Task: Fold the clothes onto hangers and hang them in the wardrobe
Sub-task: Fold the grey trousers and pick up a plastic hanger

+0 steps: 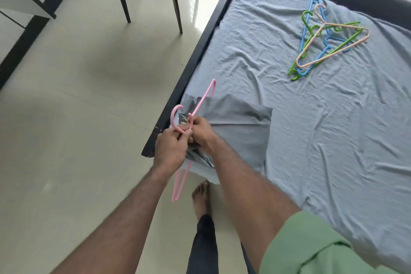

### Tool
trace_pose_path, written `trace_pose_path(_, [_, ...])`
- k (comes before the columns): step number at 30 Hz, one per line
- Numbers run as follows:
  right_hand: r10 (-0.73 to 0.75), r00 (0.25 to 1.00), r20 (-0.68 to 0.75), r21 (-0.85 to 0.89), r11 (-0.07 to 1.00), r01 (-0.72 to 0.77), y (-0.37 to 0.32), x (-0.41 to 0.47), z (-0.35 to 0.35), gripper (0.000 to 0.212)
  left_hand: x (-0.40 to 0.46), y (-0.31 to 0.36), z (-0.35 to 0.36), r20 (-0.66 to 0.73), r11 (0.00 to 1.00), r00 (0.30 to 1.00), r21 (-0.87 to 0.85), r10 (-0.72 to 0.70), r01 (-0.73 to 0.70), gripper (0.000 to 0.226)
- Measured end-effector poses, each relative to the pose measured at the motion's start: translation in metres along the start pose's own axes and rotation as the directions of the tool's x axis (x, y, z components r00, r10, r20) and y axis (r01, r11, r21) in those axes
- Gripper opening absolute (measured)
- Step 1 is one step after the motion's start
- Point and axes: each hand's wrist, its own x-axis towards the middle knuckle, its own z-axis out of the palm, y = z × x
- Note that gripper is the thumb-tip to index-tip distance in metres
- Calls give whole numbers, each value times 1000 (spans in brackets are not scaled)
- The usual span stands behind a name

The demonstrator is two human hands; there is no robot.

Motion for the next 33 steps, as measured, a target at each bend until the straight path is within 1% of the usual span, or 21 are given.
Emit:
trace_pose_path(2, [12, 1000, -12, 127, 992, -11, 0, 2, -3, 18, -1, 6, 7, -13, 999, 1000, -41, -20, 20, 27])
trace_pose_path(4, [-7, 1000, -7, 176, 984, 8, -1, -1, -7, 7, 1, 12, 12, -23, 998, 999, -51, -35, 34, 28])
trace_pose_path(5, [-19, 999, -35, 175, 984, 24, 0, -3, -10, 12, 2, 15, 14, -13, 998, 999, -44, -42, 41, 28])
trace_pose_path(7, [-78, 984, -157, 159, 982, 104, 1, -8, -21, 27, 5, 25, 23, 33, 999, 999, -6, -44, 44, 23])
trace_pose_path(8, [-111, 969, -220, 160, 976, 148, 2, -13, -28, 34, 5, 31, 30, 62, 999, 997, 23, -42, 41, 23])
trace_pose_path(10, [-122, 955, -272, 203, 962, 181, 3, -26, -44, 38, 5, 42, 45, 144, 998, 989, 56, -31, 23, 23])
trace_pose_path(12, [-100, 954, -284, 245, 954, 173, 6, -37, -62, 34, 5, 47, 57, 279, 998, 960, 42, 29, -43, 29])
trace_pose_path(14, [-81, 951, -298, 284, 944, 169, 12, -41, -79, 28, 5, 45, 62, 402, 997, 912, -18, 80, -80, 40])
trace_pose_path(15, [-67, 952, -298, 292, 943, 158, 13, -43, -84, 24, 6, 40, 63, 384, 997, 920, -50, 72, -57, 42])
trace_pose_path(16, [-39, 957, -289, 289, 949, 126, 17, -44, -88, 21, 9, 36, 61, 305, 998, 952, -67, 24, -3, 40])
trace_pose_path(17, [6, 963, -271, 292, 953, 76, 21, -46, -90, 20, 15, 30, 60, 180, 994, 981, -66, -70, 83, 36])
trace_pose_path(18, [59, 968, -243, 310, 950, 20, 26, -47, -90, 21, 21, 20, 58, 46, 983, 983, -45, -177, 179, 33])
trace_pose_path(19, [115, 972, -207, 347, 937, -37, 31, -50, -90, 27, 28, 9, 57, -43, 963, 962, -22, -270, 270, 33])
trace_pose_path(20, [164, 974, -158, 386, 918, -92, 36, -51, -90, 36, 34, -4, 56, -64, 933, 931, -1, -360, 361, 40])
trace_pose_path(22, [214, 974, -70, 426, 889, -165, 45, -53, -89, 55, 45, -31, 57, 10, 869, 871, 62, -492, 490, 61])
trace_pose_path(23, [208, 977, -47, 445, 880, -166, 47, -54, -89, 55, 48, -43, 60, 36, 859, 861, 106, -507, 501, 67])
trace_pose_path(24, [184, 982, -38, 476, 867, -144, 49, -52, -90, 47, 51, -50, 62, 37, 860, 866, 145, -499, 489, 68])
trace_pose_path(26, [122, 991, -49, 556, 828, -74, 47, -51, -89, 32, 54, -55, 65, 23, 863, 871, 144, -491, 484, 63])
trace_pose_path(29, [57, 991, -120, 625, 780, 31, 44, -44, -93, 31, 60, -58, 73, 80, 834, 834, -49, -545, 550, 64])
trace_pose_path(30, [48, 987, -151, 634, 771, 60, 41, -42, -95, 32, 62, -61, 77, 92, 823, 827, -83, -554, 561, 62])
trace_pose_path(33, [27, 975, -221, 641, 757, 124, 31, -39, -101, 40, 59, -56, 77, 97, 830, 835, -99, -541, 549, 35])
